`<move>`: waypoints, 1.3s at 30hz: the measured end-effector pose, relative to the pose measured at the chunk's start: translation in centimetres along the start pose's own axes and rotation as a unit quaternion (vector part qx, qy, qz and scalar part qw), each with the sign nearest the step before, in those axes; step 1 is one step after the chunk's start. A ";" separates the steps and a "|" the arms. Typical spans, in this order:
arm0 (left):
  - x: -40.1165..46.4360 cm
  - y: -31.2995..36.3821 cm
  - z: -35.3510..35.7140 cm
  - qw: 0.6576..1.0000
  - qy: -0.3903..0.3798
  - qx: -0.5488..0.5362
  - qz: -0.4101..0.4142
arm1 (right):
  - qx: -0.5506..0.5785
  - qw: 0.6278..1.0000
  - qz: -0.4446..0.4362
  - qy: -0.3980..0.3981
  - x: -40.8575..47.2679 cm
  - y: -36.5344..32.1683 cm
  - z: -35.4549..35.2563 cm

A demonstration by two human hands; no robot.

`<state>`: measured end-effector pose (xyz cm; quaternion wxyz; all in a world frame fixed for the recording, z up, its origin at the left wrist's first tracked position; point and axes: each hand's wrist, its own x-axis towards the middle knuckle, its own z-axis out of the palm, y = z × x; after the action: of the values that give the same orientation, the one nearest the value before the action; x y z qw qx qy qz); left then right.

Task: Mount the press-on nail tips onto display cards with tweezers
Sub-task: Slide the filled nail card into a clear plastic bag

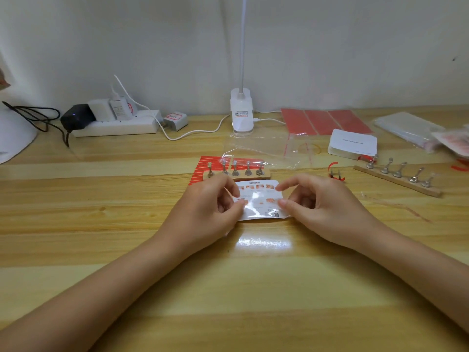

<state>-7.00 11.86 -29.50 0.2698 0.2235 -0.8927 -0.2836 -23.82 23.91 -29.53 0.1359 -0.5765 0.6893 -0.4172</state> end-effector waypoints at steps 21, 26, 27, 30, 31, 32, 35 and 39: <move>-0.4 1.4 0.4 0.985 -0.031 0.159 0.060 | -0.081 0.995 -0.051 0.001 0.1 -0.1 0.5; -0.7 1.8 0.3 0.979 -0.024 0.196 0.055 | -0.129 0.990 -0.064 -0.004 0.0 -0.3 0.6; -0.7 1.9 0.2 0.977 -0.022 0.204 0.055 | -0.140 0.988 -0.066 -0.006 0.0 -0.4 0.7; -0.8 2.1 0.2 0.971 -0.020 0.234 0.049 | -0.170 0.983 -0.062 -0.003 0.0 -0.5 1.0; -0.8 2.1 0.2 0.968 -0.020 0.245 0.047 | -0.176 0.983 -0.061 0.001 0.0 -0.5 1.0; -0.8 2.2 0.2 0.965 -0.020 0.258 0.048 | -0.181 0.982 -0.059 0.004 0.0 -0.5 1.1; -0.8 2.7 0.0 0.949 -0.023 0.310 0.056 | -0.201 0.978 -0.057 0.008 -0.2 -0.7 1.2; -0.7 2.9 0.0 0.940 -0.019 0.335 0.068 | -0.233 0.971 -0.042 0.005 -0.3 -1.0 1.2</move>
<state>-7.18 14.41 -27.88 0.1813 0.2346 -0.9539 0.0467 -22.28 23.69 -29.66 -0.0234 -0.6187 0.7434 -0.2528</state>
